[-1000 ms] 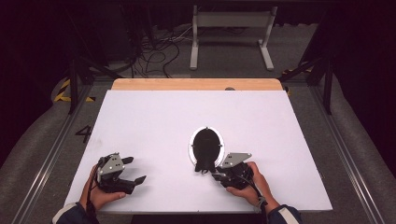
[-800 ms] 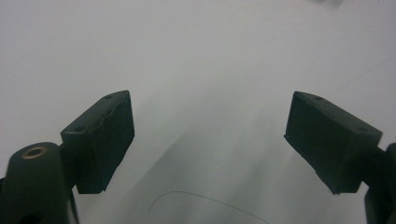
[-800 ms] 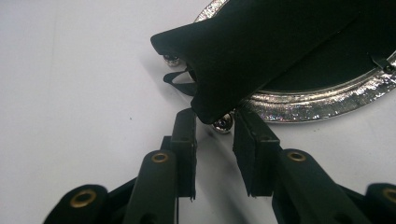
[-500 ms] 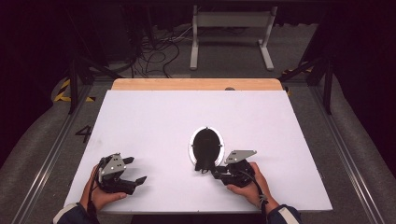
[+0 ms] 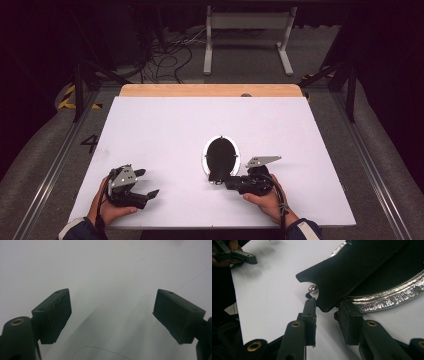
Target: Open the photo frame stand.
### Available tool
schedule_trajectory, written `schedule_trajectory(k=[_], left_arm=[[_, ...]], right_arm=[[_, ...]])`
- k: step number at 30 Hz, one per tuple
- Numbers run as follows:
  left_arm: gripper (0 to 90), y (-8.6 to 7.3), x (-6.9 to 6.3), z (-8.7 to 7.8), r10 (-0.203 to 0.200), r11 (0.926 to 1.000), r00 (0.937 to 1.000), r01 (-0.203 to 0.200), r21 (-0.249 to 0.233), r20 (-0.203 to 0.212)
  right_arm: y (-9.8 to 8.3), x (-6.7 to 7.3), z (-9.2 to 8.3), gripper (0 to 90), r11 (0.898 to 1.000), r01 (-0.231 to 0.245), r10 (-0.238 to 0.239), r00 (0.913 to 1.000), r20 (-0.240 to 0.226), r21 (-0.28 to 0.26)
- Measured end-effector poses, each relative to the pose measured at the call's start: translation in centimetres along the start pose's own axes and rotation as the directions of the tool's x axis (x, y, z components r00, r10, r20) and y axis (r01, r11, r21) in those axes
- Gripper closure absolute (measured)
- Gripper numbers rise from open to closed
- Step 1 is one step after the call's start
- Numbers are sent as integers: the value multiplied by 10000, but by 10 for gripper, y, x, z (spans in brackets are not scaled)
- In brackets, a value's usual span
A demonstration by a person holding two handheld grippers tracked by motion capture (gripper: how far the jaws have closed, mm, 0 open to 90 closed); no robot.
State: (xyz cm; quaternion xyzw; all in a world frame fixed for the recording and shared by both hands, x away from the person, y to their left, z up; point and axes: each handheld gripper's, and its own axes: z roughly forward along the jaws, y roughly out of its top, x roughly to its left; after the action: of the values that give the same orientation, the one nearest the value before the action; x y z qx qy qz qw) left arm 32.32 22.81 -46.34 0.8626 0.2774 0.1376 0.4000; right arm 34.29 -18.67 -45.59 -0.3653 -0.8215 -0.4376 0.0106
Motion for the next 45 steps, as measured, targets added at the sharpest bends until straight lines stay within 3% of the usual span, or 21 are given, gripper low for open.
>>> schedule_trajectory(k=[4, 8, 10, 12, 15, 16, 18, 20, 21, 22, 24, 26, 31, 35, 39, 42, 45], left_arm=[[154, 0, 0, 1, 20, 10000, 10000, -20, 79, 3], [154, 2, -1, 4, 55, 9999, 10000, -55, 141, -28], [153, 3, -2, 5, 98, 9998, 10000, -97, 163, -14], [153, 5, -2, 7, 117, 9998, 9999, -117, 180, -5], [153, 8, -3, 11, 242, 9994, 9997, -241, 245, -31], [153, 8, -3, 11, 242, 9994, 9997, -241, 245, -31], [153, 13, -3, 17, 321, 9992, 9995, -321, 248, 15], [153, 19, -1, 23, 366, 9990, 9993, -367, 238, 49], [155, 27, 0, 31, 347, 9992, 9992, -350, 201, 185], [158, 27, 0, 31, 347, 9992, 9992, -350, 201, 185], [162, 37, 0, 42, 294, 9994, 9988, -300, 167, 397], [169, 48, -1, 55, 380, 9991, 9972, -392, 173, 642], [182, 66, -1, 77, 335, 9991, 9933, -360, 206, 1108], [184, 76, 1, 89, 118, 9998, 9905, -138, 134, 1371], [184, 87, 6, 101, -120, 9999, 9867, 107, 92, 1624], [188, 90, 8, 107, -316, 9994, 9837, 335, -80, 1768], [182, 96, 9, 115, -588, 9981, 9765, 614, -62, 2073]], right_arm=[[1, 0, 0, 642, 9998, -114, 112, 9998, -177, -135], [3, -7, 2, 616, 9959, -871, 854, 9941, -662, -237], [5, -14, 5, 620, 9861, -1644, 1603, 9797, -1205, -251], [6, -18, 6, 624, 9770, -2115, 2054, 9679, -1450, -277], [7, -24, 9, 601, 9569, -2885, 2774, 9421, -1886, -339], [7, -24, 9, 601, 9569, -2885, 2774, 9421, -1886, -339], [8, -27, 9, 591, 9367, -3480, 3311, 9162, -2255, -385], [9, -28, 10, 565, 9271, -3725, 3543, 9071, -2271, -418], [10, -32, 13, 565, 9121, -4078, 3887, 8928, -2278, -421], [10, -32, 13, 565, 9121, -4078, 3887, 8928, -2278, -421], [10, -39, 16, 559, 8919, -4500, 4250, 8680, -2567, -447], [13, -41, 19, 559, 8851, -4622, 4350, 8633, -2560, -548], [14, -43, 22, 564, 8837, -4638, 4325, 8605, -2692, -625], [14, -44, 22, 585, 8957, -4410, 4116, 8708, -2689, -571], [14, -46, 22, 611, 9106, -4081, 3764, 8843, -2764, -656], [15, -44, 21, 623, 9263, -3697, 3376, 9001, -2756, -730], [16, -44, 20, 632, 9403, -3303, 2970, 9140, -2764, -818]])
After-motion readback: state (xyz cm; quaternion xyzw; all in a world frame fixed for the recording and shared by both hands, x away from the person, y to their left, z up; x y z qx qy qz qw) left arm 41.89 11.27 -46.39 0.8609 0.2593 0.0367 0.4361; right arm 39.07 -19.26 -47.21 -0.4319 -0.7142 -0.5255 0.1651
